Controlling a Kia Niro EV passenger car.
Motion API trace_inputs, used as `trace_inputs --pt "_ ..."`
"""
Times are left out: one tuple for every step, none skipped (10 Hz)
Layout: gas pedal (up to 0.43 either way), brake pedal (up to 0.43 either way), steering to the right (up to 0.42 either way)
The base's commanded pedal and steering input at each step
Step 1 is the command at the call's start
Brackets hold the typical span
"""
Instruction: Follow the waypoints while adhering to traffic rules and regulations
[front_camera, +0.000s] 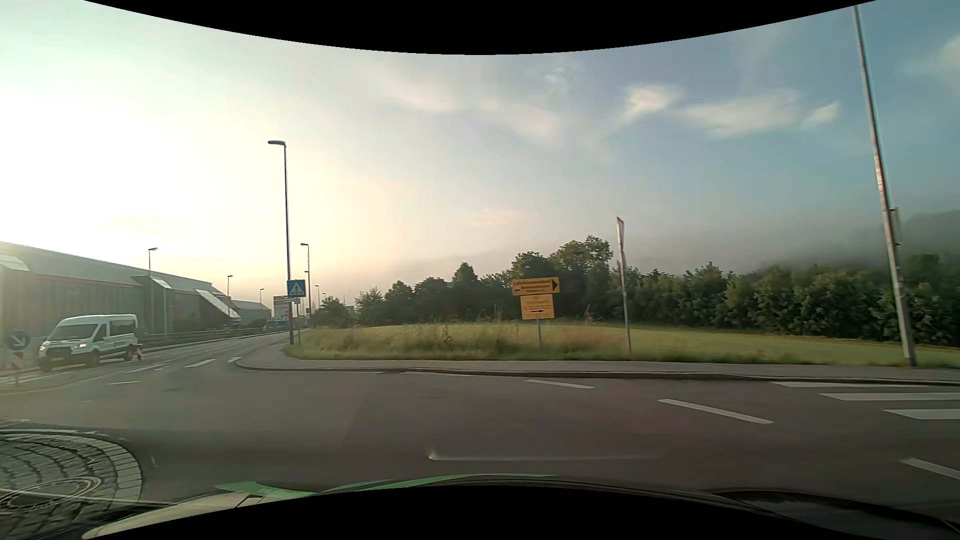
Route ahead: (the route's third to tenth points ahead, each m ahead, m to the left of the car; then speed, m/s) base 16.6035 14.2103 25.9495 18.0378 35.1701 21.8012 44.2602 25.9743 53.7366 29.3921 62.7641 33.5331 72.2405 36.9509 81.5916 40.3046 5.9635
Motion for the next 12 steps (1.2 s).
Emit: trace_inputs --pt "0.087 0.000 -0.364" --pt "0.110 0.000 -0.382" --pt "0.110 0.000 -0.398" --pt "0.110 0.000 -0.414" --pt "0.110 0.000 -0.418" --pt "0.110 0.000 -0.417" --pt "0.110 0.000 -0.412" --pt "0.110 0.000 -0.407" --pt "0.110 0.000 -0.398" --pt "0.110 0.000 -0.385" --pt "0.110 0.000 -0.369" --pt "0.110 0.000 -0.346"
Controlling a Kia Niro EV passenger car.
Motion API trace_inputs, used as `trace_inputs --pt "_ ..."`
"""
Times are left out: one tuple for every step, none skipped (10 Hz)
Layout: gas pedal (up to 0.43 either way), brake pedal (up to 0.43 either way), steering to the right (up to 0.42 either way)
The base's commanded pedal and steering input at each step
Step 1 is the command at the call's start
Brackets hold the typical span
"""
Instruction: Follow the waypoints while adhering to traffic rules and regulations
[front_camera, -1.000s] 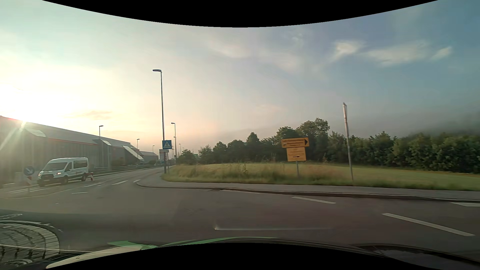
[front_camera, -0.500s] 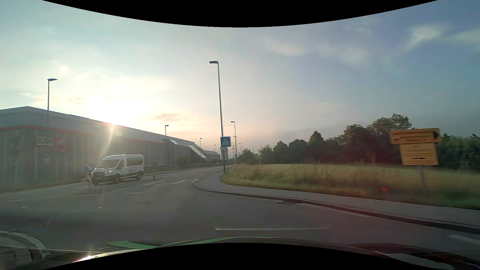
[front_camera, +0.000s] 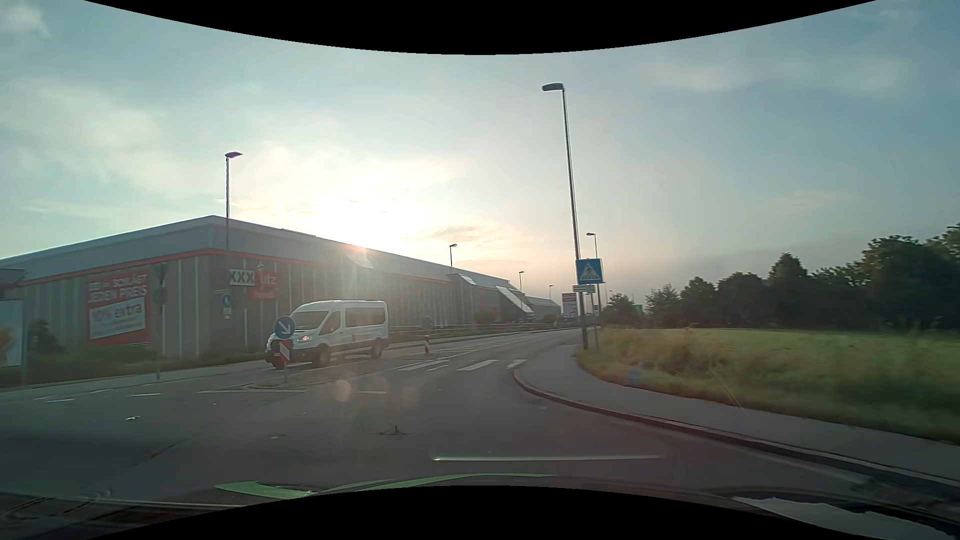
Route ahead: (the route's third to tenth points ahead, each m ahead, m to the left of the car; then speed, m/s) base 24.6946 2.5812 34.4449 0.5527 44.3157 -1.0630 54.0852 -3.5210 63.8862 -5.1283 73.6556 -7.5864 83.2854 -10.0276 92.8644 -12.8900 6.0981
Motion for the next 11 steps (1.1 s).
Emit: trace_inputs --pt "0.110 0.000 -0.308" --pt "0.110 0.000 -0.255" --pt "0.110 0.000 -0.198" --pt "0.110 0.000 -0.157" --pt "0.110 0.000 -0.116" --pt "0.110 0.000 -0.063" --pt "0.110 0.000 -0.015" --pt "0.110 0.000 0.029" --pt "0.130 0.000 0.074" --pt "0.169 0.000 0.106" --pt "0.177 0.000 0.129"
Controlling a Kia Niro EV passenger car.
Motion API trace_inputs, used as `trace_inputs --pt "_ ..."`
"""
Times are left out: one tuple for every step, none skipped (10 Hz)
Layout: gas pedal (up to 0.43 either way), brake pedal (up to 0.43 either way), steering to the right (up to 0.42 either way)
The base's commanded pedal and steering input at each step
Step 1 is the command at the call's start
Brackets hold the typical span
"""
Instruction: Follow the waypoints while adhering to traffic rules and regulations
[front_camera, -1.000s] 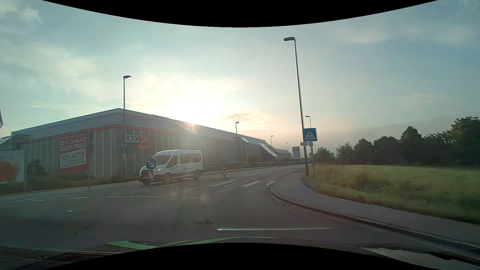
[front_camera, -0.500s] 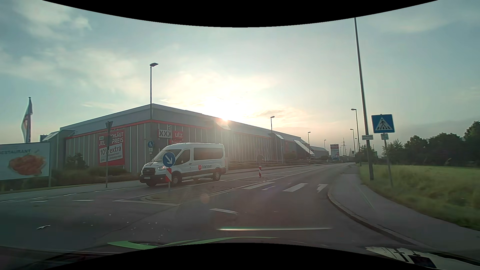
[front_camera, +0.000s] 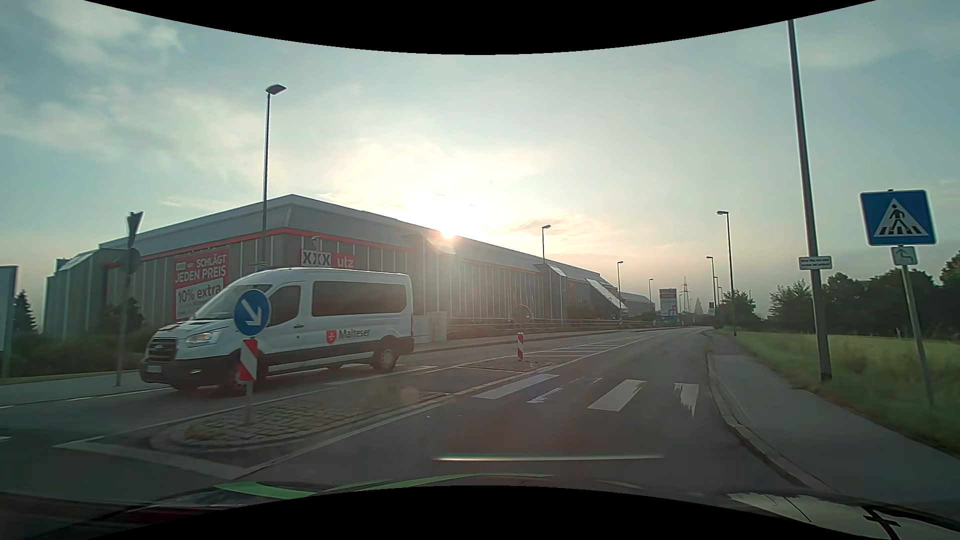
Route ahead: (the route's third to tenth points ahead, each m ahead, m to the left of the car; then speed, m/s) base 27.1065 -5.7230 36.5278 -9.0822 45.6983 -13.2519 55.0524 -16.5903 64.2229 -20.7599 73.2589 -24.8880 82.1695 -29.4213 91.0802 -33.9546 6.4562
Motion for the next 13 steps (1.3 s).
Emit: trace_inputs --pt "0.189 0.000 0.146" --pt "0.220 0.000 0.156" --pt "0.240 0.000 0.161" --pt "0.240 0.000 0.162" --pt "0.240 0.000 0.163" --pt "0.248 0.000 0.162" --pt "0.268 0.000 0.162" --pt "0.268 0.000 0.161" --pt "0.268 0.000 0.157" --pt "0.268 0.000 0.148" --pt "0.268 0.000 0.134" --pt "0.268 0.000 0.119" --pt "0.268 0.000 0.097"
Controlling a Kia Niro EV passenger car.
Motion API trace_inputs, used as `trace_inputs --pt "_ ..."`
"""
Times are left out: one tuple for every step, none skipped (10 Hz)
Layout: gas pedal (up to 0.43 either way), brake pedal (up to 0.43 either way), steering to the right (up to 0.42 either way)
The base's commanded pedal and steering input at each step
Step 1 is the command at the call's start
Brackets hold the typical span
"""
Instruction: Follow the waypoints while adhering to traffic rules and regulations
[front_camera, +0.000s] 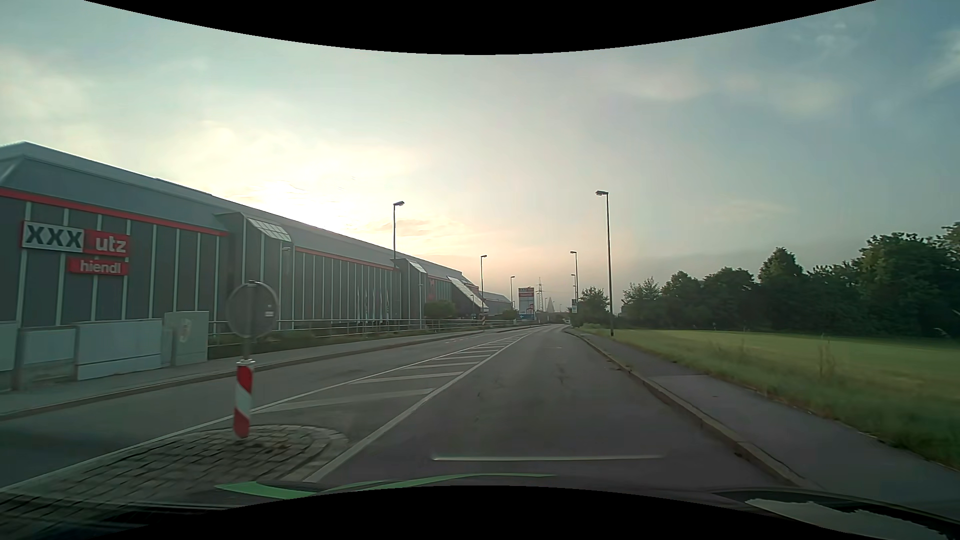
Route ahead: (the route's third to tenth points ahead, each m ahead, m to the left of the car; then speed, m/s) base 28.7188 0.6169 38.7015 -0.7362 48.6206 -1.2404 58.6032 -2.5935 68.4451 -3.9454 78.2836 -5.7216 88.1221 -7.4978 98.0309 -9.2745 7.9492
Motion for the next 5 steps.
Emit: trace_inputs --pt "0.268 0.000 0.078" --pt "0.268 0.000 0.064" --pt "0.280 0.000 0.054" --pt "0.280 0.000 0.047" --pt "0.280 0.000 0.039"
